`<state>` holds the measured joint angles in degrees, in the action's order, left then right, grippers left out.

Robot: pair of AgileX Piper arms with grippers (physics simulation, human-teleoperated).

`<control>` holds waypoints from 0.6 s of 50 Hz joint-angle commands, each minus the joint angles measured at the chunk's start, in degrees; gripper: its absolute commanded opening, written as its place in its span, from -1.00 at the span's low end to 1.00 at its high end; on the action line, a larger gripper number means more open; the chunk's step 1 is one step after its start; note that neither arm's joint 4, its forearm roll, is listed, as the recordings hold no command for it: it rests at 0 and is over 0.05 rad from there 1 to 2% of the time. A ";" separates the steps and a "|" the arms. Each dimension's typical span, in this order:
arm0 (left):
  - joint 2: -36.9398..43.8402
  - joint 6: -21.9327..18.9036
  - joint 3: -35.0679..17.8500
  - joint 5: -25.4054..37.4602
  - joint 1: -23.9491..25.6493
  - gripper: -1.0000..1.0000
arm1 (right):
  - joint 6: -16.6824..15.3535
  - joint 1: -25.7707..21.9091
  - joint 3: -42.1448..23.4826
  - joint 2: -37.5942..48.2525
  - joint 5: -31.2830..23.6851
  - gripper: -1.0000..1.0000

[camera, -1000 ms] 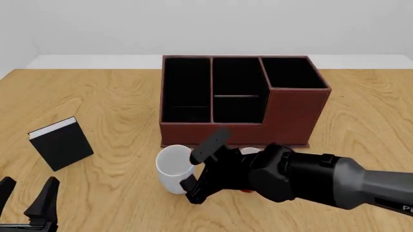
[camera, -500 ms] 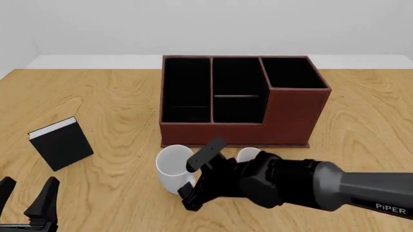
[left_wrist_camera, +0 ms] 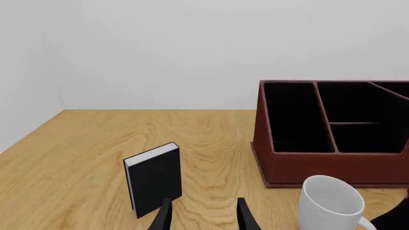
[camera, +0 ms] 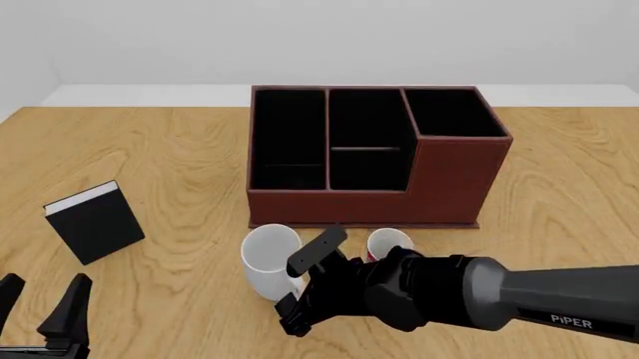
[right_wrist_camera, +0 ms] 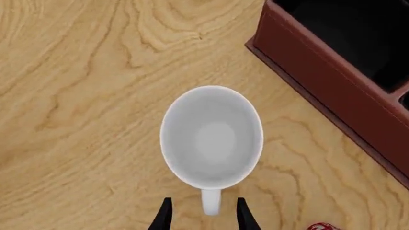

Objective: Pick up the white mug and place it to the right of the caddy.

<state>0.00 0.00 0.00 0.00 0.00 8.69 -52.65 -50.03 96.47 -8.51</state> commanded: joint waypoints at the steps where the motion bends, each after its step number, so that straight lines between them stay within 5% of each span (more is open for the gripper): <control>1: 0.00 0.00 0.00 0.00 0.00 1.00 | 1.41 -0.13 0.85 1.63 1.39 1.00; 16: 0.00 0.00 0.00 0.00 0.00 1.00 | 1.91 -0.03 0.98 2.85 1.58 1.00; 17: 0.00 0.00 0.00 0.00 0.00 1.00 | 1.74 0.33 0.98 2.36 1.42 -1.00; 30: 0.00 0.00 0.00 0.00 0.00 1.00 | 1.43 0.25 0.87 2.58 1.12 -1.00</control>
<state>0.00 0.00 0.00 0.00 0.00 9.76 -52.38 -49.10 98.51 -7.33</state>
